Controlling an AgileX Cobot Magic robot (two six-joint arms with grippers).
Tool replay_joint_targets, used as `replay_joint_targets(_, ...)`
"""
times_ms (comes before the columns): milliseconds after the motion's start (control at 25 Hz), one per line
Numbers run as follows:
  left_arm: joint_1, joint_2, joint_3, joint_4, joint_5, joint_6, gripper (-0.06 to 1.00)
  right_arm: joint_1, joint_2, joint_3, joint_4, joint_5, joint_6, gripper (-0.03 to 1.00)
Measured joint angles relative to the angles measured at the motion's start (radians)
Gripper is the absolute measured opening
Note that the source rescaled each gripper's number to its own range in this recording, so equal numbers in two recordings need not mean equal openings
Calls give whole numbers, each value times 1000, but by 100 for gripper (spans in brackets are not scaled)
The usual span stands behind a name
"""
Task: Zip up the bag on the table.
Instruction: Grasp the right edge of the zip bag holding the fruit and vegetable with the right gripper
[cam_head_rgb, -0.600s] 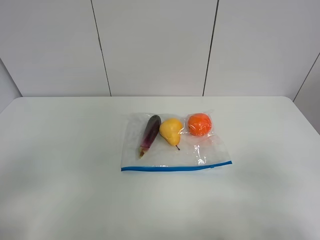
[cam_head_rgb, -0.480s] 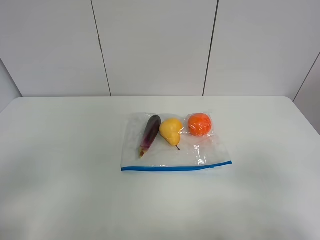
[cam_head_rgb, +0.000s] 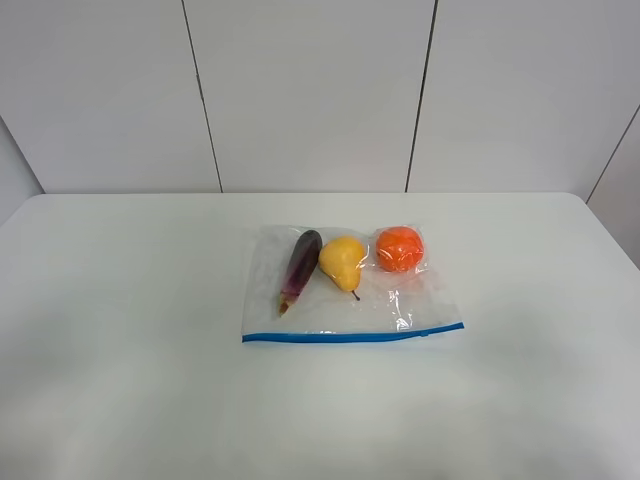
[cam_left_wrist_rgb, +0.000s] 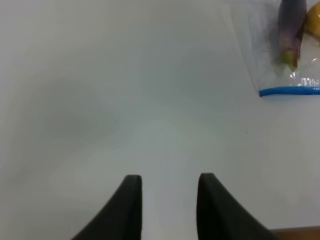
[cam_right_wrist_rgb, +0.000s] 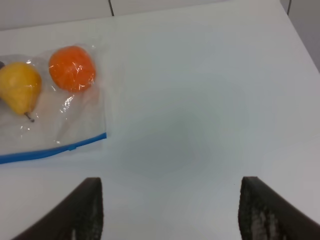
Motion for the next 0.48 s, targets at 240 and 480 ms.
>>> replay_joint_targets(240, 0, 0, 0, 0, 0, 0, 63, 0, 23, 0, -1, 1, 0, 77)
replay_joint_targets(480, 0, 0, 0, 0, 0, 0, 63, 0, 165, -30, 20, 5, 0, 77)
